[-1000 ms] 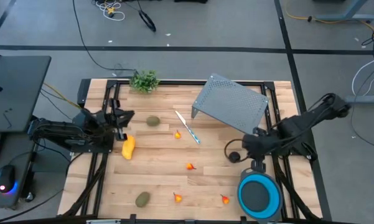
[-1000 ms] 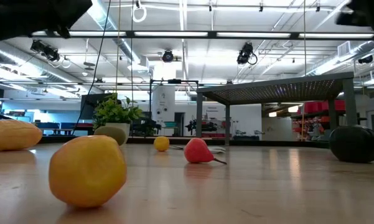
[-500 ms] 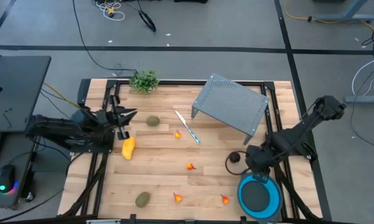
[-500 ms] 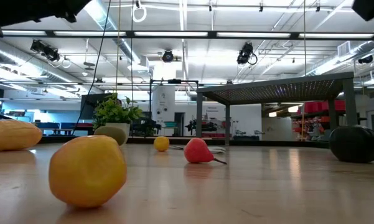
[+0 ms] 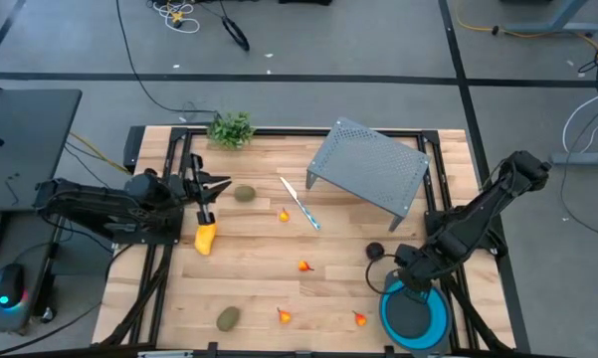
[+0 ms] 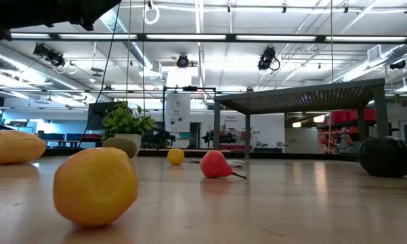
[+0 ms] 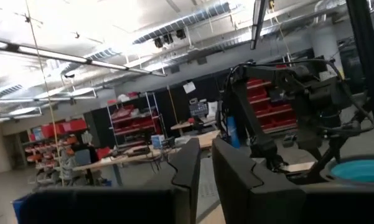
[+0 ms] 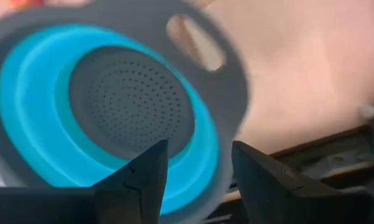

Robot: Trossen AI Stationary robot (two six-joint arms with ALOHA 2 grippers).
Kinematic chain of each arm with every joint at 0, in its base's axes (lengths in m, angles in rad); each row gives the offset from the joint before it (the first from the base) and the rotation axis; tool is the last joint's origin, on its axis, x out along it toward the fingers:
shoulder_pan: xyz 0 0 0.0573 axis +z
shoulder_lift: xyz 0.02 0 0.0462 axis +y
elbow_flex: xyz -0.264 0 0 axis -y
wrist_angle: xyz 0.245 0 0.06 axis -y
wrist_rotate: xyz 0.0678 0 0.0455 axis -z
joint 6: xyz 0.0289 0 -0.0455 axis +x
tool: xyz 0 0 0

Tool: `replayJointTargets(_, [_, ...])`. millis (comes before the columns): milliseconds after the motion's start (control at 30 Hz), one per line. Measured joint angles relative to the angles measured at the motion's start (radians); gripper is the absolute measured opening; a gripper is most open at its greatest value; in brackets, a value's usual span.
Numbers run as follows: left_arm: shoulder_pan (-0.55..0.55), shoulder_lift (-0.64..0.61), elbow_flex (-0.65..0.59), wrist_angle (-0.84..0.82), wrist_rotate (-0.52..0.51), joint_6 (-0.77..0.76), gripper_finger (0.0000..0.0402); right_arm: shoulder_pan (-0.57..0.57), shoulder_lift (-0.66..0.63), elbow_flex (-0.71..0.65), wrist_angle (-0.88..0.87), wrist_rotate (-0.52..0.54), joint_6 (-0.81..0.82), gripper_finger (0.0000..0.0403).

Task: Pick & Place Fruit
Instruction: Put the blue strainer bowl on the shelf

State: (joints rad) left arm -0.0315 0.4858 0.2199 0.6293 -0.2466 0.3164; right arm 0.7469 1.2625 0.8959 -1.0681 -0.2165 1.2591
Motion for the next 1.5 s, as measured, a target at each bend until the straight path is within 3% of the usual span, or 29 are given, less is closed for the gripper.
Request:
replayJointTargets(167, [0.0,0.001,0.0,-0.011,0.004,-0.02,0.0053,0.037,0.0,-0.044,0.097,0.004,0.045,0.0186])
replayJointTargets(533, [0.0,0.001,0.0,-0.01,0.004,-0.025,0.0053,0.064,0.0,-0.096,0.076,-0.033,0.088,0.0186])
replayJointTargets(700, [0.0,0.0,0.0,-0.01,0.004,-0.024,0.0053,0.064,-0.001,-0.094,0.038,-0.132,0.094,0.0185])
replayJointTargets(933, [0.0,0.001,0.0,-0.011,0.002,-0.024,0.0053,0.045,-0.004,-0.018,-0.087,-0.125,0.092,0.0185])
replayJointTargets(1067, [0.0,0.001,0.0,-0.011,0.001,-0.024,0.0053,0.028,-0.005,0.023,-0.112,-0.038,0.038,0.0185])
replayJointTargets(1267, [0.0,0.001,0.0,-0.011,0.0,-0.014,0.0053,-0.035,-0.001,0.044,-0.052,0.286,-0.225,0.0185])
replayJointTargets(1367, [0.0,0.001,0.0,-0.011,0.0,-0.011,0.0053,-0.076,0.023,0.044,-0.004,0.329,-0.378,0.0185])
replayJointTargets(1500, [0.0,0.001,0.0,-0.012,-0.002,-0.006,0.0053,-0.124,0.074,0.044,-0.007,0.292,-0.49,0.0185])
